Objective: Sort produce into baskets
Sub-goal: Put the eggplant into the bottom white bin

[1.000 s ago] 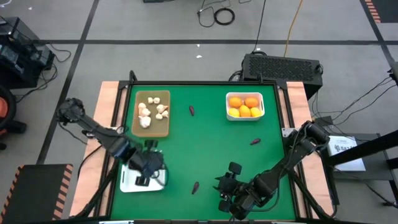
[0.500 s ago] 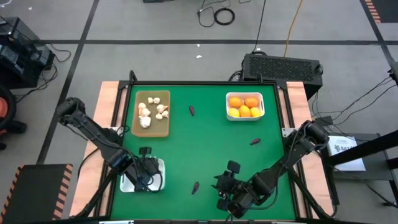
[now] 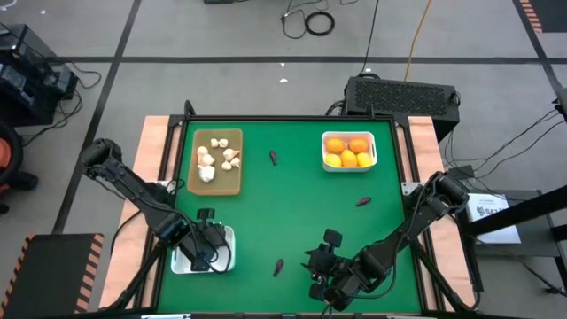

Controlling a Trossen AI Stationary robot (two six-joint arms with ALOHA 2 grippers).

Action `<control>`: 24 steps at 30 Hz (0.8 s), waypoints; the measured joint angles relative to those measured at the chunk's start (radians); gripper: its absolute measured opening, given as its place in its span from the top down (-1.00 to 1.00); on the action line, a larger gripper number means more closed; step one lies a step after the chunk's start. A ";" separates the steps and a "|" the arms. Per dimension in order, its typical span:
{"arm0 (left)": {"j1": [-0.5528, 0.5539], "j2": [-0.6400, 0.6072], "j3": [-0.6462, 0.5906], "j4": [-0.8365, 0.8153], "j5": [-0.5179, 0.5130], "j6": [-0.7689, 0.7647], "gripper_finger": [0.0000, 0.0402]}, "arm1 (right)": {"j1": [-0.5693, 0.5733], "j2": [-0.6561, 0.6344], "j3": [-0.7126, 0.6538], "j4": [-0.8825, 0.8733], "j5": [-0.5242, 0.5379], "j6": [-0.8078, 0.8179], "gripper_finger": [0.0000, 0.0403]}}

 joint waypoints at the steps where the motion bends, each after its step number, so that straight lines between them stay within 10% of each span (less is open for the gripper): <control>1: 0.000 0.000 0.000 0.000 -0.002 0.000 0.11 | 0.000 0.000 0.000 0.000 0.000 0.000 0.29; 17: 0.017 0.000 0.082 0.016 0.001 0.010 -0.15 | 0.000 0.000 0.000 0.000 0.000 0.000 0.29; 24: 0.044 0.013 0.090 0.270 -0.044 0.172 -0.15 | 0.000 0.000 0.000 0.000 0.000 0.002 0.29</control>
